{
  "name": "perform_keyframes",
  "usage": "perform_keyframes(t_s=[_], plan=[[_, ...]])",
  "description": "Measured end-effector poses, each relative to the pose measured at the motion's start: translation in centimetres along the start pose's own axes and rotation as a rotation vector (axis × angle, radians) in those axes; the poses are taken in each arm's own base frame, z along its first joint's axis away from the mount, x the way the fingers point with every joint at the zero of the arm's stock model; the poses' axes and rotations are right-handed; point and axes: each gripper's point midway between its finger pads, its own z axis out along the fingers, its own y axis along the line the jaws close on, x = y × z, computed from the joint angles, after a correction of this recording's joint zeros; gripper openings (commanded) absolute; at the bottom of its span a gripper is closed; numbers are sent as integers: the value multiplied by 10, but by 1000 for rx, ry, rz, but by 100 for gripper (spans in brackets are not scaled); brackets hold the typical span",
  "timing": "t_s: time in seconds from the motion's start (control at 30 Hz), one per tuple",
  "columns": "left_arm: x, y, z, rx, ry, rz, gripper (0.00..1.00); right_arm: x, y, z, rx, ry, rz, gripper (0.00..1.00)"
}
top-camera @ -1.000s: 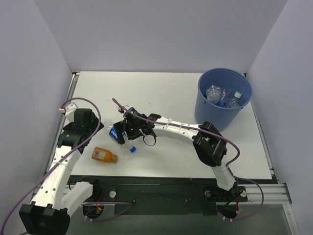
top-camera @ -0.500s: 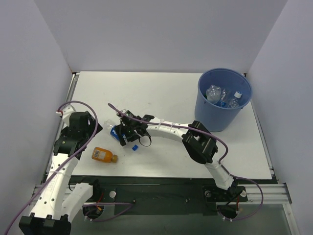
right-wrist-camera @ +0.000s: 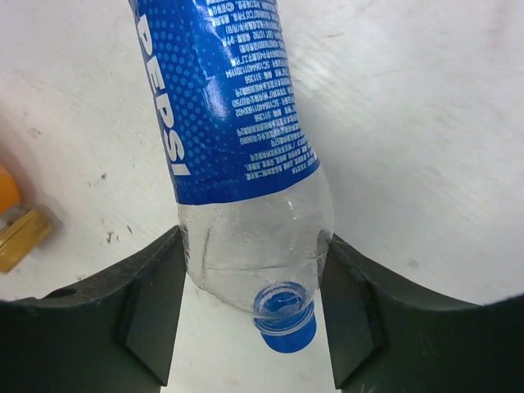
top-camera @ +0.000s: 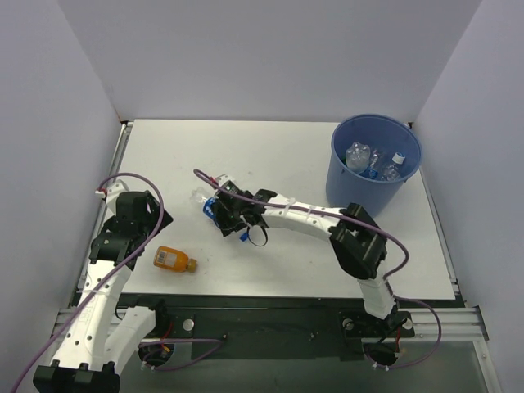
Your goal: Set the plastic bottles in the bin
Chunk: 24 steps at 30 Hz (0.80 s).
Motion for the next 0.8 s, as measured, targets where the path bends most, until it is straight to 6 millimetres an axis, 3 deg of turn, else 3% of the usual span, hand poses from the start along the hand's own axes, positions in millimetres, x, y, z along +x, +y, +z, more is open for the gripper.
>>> perform_keyframes(t_s=[0.07, 0.13, 0.2, 0.3, 0.4, 0.5, 0.63, 0.73, 0.8], plan=[[1, 0, 0, 3, 4, 2, 92, -13, -13, -28, 30, -52, -1, 36], [1, -1, 0, 9, 8, 5, 92, -41, -26, -68, 43, -150, 20, 35], [2, -2, 0, 16, 14, 14, 92, -77, -47, -121, 50, -289, 67, 33], [5, -6, -1, 46, 32, 40, 92, -127, -94, -216, 115, -551, 156, 33], [9, -10, -2, 72, 55, 65, 92, -148, -143, -303, 229, -771, 238, 34], [12, -10, 0, 74, 72, 81, 92, -142, -188, -368, 364, -923, 304, 34], [14, -11, 0, 80, 83, 96, 92, -114, -253, -400, 561, -986, 412, 35], [14, -12, 0, 85, 86, 100, 92, -89, -298, -401, 693, -973, 490, 35], [15, -12, 0, 87, 87, 101, 92, -73, -325, -389, 767, -934, 530, 35]])
